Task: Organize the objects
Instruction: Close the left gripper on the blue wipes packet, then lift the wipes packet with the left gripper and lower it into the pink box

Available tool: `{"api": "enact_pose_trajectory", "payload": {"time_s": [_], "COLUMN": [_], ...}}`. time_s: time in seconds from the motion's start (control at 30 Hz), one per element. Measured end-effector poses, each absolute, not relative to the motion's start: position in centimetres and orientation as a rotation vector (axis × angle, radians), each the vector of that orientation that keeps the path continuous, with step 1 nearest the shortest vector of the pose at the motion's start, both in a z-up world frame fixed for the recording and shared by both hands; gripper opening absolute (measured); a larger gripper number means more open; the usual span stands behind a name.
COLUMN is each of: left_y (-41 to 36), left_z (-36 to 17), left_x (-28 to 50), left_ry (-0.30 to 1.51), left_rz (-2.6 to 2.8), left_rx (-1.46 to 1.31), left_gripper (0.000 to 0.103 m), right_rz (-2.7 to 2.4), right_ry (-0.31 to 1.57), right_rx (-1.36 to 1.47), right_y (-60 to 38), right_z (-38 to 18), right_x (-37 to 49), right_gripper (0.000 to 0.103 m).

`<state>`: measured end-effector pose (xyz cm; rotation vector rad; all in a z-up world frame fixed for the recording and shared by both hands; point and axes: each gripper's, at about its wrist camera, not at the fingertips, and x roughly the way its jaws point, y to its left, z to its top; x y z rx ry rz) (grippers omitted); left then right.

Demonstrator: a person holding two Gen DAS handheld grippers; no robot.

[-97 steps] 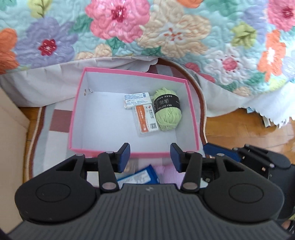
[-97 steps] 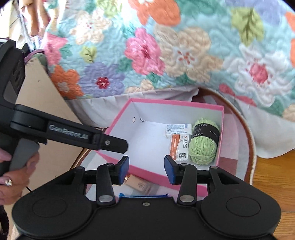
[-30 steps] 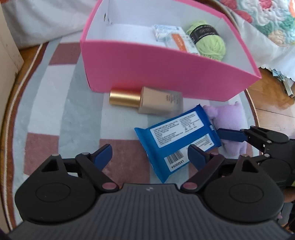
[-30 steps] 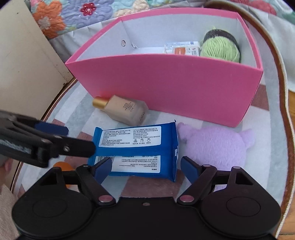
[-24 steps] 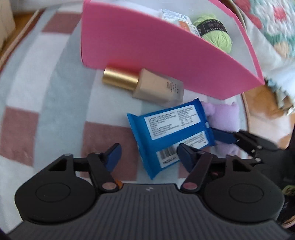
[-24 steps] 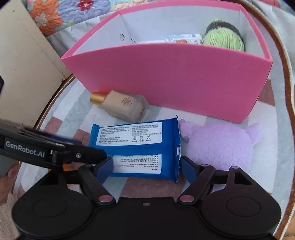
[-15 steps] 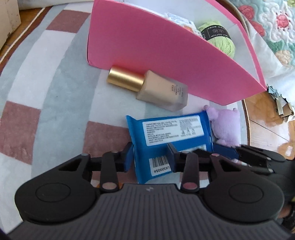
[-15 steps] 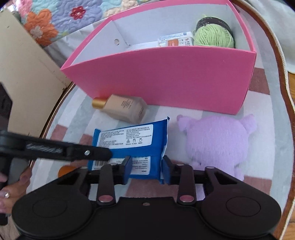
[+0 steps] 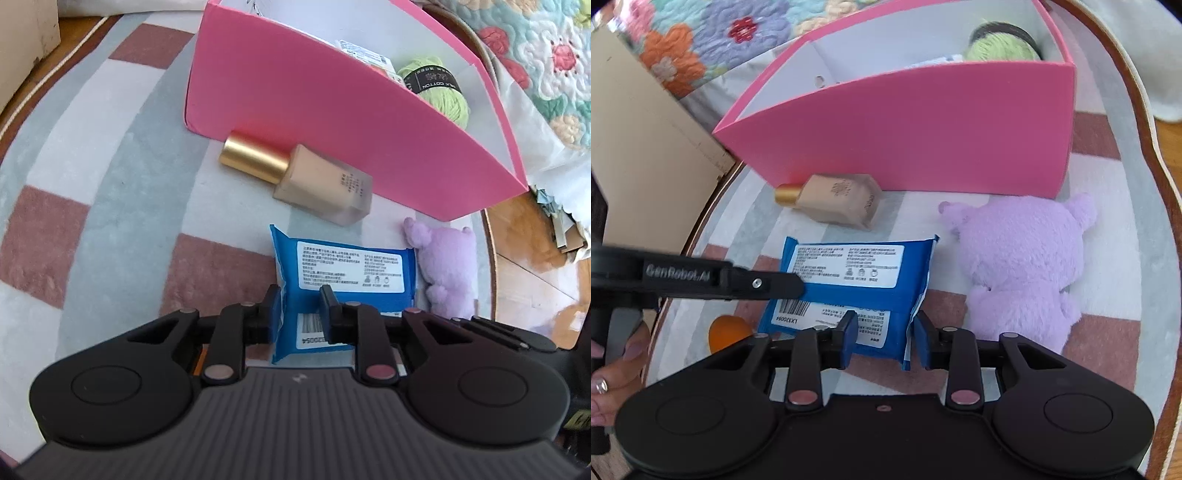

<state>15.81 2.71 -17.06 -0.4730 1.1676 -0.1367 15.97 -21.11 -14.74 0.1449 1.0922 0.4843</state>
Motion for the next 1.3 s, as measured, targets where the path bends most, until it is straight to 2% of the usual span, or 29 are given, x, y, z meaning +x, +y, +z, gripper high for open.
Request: {"api": "enact_pose_trajectory", "payload": {"time_s": [0.23, 0.47, 0.7, 0.97, 1.2, 1.23, 1.3], "left_y": [1.5, 0.1, 0.2, 1.3, 2.4, 2.5, 2.8], "left_z": [-14.5, -8.7, -3.2, 2.0, 3.5, 3.4, 3.0], "left_x": [13.5, 10.9, 9.3, 11.3, 16.3, 17.1, 19.3], "left_ry": [1.121, 1.054, 0.945, 0.834, 0.821, 0.827, 0.846], "left_rz": [-0.151, -0.193, -0.205, -0.198, -0.167, -0.157, -0.122], "left_rx": [-0.387, -0.308, -0.297, -0.288, -0.301, -0.302, -0.283], "left_gripper": [0.022, 0.023, 0.024, 0.024, 0.024, 0.024, 0.024], "right_rz": [0.488, 0.513, 0.542, 0.557, 0.567, 0.568, 0.585], "right_ry": [1.068, 1.04, 0.902, 0.738, 0.685, 0.679, 0.674], "right_rx": [0.132, 0.099, 0.067, 0.0, -0.04, -0.041, -0.07], "right_y": [-21.1, -21.6, -21.3, -20.5, -19.3, -19.1, -18.7], "right_z": [-12.2, -7.8, -3.2, 1.6, 3.4, 3.3, 3.0], "right_x": [14.1, 12.2, 10.7, 12.4, 17.5, 18.4, 20.4], "right_gripper": [0.036, 0.045, 0.053, 0.053, 0.052, 0.051, 0.039]}}
